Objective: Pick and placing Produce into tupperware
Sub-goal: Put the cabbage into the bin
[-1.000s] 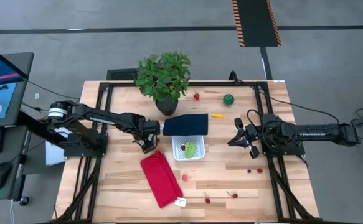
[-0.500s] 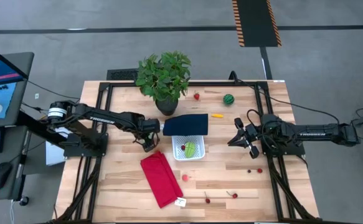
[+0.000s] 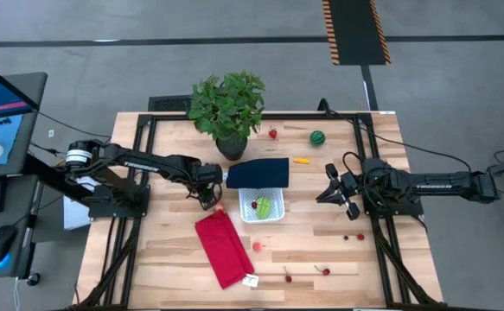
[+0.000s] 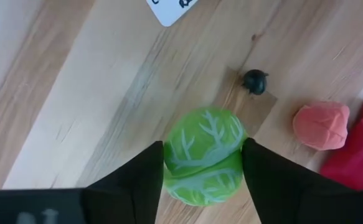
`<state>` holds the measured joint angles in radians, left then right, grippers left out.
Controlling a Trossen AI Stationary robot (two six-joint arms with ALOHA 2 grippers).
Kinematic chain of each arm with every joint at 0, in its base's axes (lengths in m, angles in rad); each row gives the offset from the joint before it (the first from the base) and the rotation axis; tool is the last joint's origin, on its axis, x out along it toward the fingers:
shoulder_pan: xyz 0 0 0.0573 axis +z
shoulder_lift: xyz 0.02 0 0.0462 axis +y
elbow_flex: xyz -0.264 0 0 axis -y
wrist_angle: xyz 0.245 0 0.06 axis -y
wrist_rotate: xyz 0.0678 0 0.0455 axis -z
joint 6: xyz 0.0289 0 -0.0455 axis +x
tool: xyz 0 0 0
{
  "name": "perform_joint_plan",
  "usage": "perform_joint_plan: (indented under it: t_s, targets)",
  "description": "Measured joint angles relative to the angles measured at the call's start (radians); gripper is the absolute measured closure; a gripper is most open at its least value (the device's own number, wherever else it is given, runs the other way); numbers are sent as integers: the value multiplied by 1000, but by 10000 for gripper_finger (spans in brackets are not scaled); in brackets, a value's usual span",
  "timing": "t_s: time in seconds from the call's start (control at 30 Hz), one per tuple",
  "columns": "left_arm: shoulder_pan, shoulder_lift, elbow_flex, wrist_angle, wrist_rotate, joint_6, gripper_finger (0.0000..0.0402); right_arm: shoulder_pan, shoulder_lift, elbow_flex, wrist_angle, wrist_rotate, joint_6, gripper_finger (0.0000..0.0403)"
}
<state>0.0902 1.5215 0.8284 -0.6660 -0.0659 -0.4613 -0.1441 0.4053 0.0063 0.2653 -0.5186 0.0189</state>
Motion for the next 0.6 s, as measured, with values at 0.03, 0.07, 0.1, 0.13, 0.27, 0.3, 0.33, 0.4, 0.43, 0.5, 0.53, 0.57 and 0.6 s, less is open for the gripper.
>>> perform_joint_plan:
  t_s: [0.03, 0.07, 0.1, 0.13, 0.27, 0.3, 0.33, 0.4, 0.43, 0.5, 0.53, 0.57, 0.6]
  targets:
    - [1, 0, 0, 0, -1, -5, 216, 0, 0, 0, 0, 0, 0, 346]
    - [2, 0, 0, 0, -1, -6, 217, 0, 0, 0, 0, 0, 0, 346]
    - [2, 0, 0, -1, -1, -8, 217, 0, 0, 0, 0, 0, 0, 346]
    - [2, 0, 0, -2, -1, -8, 217, 0, 0, 0, 0, 0, 0, 346]
    - [2, 0, 0, -9, 3, -10, 218, 0, 0, 0, 0, 0, 0, 346]
    - [2, 0, 0, -10, 7, -9, 218, 0, 0, 0, 0, 0, 0, 346]
    - [1, 0, 0, -9, 10, -7, 218, 0, 0, 0, 0, 0, 0, 346]
    - [-1, 1, 0, -4, 11, 0, 215, 0, 0, 0, 0, 0, 0, 346]
    - [-1, 1, 0, 1, 13, 2, 213, 0, 0, 0, 0, 0, 0, 346]
    - [-1, 1, -1, 7, 31, 2, 205, 0, 0, 0, 0, 0, 0, 346]
    - [-1, 2, -2, 9, 41, 2, 201, 0, 0, 0, 0, 0, 0, 346]
    - [-1, 3, -2, 9, 51, 2, 195, 0, 0, 0, 0, 0, 0, 346]
    - [-1, 4, -3, 9, 63, 2, 190, 0, 0, 0, 0, 0, 0, 346]
